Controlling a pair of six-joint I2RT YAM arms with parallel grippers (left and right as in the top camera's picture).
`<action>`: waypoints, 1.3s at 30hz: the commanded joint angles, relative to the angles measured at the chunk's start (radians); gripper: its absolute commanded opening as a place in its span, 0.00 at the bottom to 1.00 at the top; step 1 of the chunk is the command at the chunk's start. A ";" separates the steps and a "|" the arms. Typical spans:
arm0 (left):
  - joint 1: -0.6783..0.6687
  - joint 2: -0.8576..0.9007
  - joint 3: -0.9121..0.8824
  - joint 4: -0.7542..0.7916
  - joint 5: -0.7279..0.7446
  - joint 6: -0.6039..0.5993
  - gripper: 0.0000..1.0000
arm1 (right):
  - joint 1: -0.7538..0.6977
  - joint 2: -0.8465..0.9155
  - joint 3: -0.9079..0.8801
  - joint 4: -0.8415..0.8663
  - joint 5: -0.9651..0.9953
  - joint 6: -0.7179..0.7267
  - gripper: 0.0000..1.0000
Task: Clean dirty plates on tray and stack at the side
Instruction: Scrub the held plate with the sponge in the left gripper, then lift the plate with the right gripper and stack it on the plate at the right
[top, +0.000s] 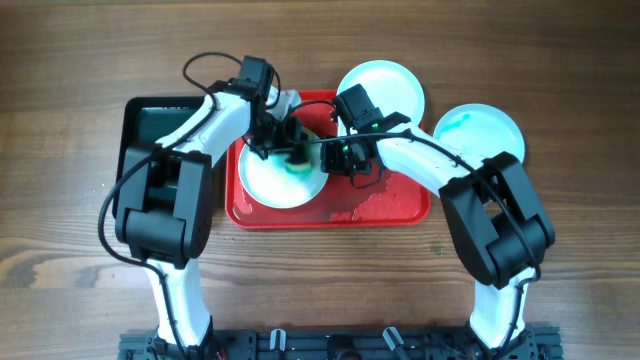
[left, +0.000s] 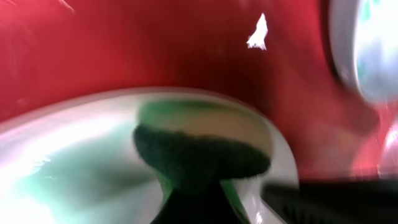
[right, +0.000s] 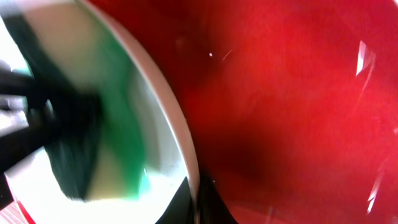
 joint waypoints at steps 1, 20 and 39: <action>0.071 0.019 0.084 0.020 -0.201 -0.156 0.04 | 0.001 0.013 0.000 -0.031 -0.029 0.000 0.04; 0.065 -0.050 0.378 -0.399 -0.196 -0.156 0.04 | 0.152 -0.409 0.015 -0.373 1.155 -0.063 0.04; 0.042 -0.050 0.378 -0.391 -0.219 -0.156 0.04 | 0.420 -0.409 0.013 -0.464 1.750 -0.055 0.05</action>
